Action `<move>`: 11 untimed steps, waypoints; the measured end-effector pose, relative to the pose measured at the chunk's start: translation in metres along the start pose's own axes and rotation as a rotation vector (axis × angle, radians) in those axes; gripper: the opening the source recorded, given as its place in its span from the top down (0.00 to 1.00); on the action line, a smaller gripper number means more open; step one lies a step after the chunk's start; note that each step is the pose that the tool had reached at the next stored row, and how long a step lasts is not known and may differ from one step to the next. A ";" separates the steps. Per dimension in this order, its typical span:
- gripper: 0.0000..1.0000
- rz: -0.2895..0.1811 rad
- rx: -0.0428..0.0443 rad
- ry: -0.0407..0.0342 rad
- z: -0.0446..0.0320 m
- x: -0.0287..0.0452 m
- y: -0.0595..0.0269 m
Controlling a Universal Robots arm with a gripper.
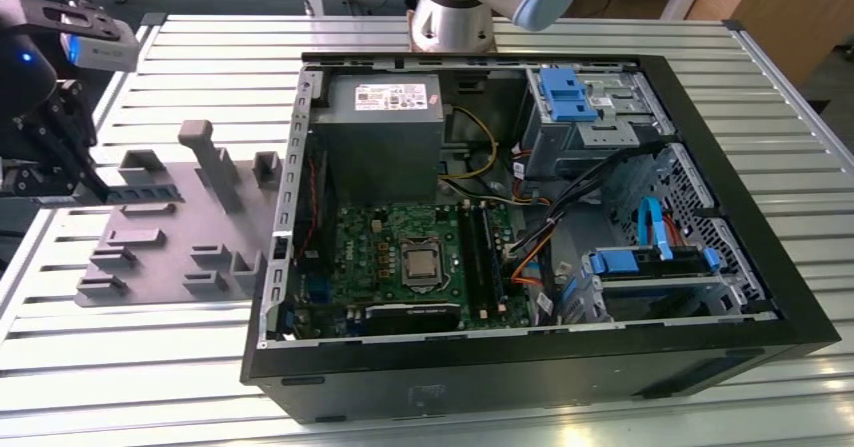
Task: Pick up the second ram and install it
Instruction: 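Pick up the second ram and move it above second insertion slot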
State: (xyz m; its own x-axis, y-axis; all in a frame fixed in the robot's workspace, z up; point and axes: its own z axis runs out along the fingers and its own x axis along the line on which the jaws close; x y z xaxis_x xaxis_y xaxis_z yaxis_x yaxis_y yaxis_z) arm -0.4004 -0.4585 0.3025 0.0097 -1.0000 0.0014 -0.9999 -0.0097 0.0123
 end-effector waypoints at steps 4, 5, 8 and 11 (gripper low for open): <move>0.86 0.000 0.0003 -0.0002 -0.0019 0.0000 0.0000; 0.86 0.000 0.0002 -0.0001 -0.0022 0.0000 0.0000; 0.86 0.000 0.0001 -0.0001 -0.0029 0.0000 0.0000; 0.86 0.000 0.0001 -0.0001 -0.0038 0.0000 0.0000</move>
State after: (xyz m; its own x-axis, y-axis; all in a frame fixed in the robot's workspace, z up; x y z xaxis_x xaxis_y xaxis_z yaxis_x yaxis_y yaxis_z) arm -0.4004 -0.4585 0.3063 0.0097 -1.0000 0.0013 -0.9999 -0.0097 0.0122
